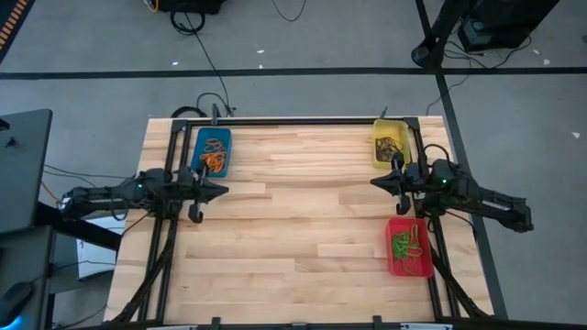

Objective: Sort rubber bands into baskets
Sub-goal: Return to Home Position

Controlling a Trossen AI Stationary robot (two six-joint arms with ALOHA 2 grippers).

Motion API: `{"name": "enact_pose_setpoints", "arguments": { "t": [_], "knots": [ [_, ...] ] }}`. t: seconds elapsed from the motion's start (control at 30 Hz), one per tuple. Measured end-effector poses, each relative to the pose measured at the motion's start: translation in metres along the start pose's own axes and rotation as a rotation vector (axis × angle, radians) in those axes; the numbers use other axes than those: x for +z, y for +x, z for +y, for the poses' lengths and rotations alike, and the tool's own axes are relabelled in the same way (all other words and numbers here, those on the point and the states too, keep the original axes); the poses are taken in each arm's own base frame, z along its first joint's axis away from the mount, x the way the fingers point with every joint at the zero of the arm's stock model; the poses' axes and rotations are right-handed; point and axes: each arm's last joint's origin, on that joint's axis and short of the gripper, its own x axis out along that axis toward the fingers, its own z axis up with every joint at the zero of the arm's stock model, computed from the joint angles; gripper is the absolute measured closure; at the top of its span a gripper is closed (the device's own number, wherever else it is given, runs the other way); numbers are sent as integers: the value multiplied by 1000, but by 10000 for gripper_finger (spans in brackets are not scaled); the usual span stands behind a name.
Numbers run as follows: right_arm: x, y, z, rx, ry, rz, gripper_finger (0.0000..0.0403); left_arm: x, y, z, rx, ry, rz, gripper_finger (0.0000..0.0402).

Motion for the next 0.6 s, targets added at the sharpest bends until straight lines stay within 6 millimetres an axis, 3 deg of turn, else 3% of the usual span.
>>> {"name": "enact_pose_setpoints", "arguments": {
  "t": [0.17, 0.33, 0.6],
  "knots": [
    [0, 3, 0, 31, 64, -73, 396, -7, 3, 0, -44, -2, -104, 397],
    [-9, 9, 1, 135, 158, -123, 396, -13, 4, -1, -101, -27, -77, 396],
    [-20, 12, -3, 64, 97, -104, 396, -15, 4, -1, -109, -17, -64, 396]
  ]
}}
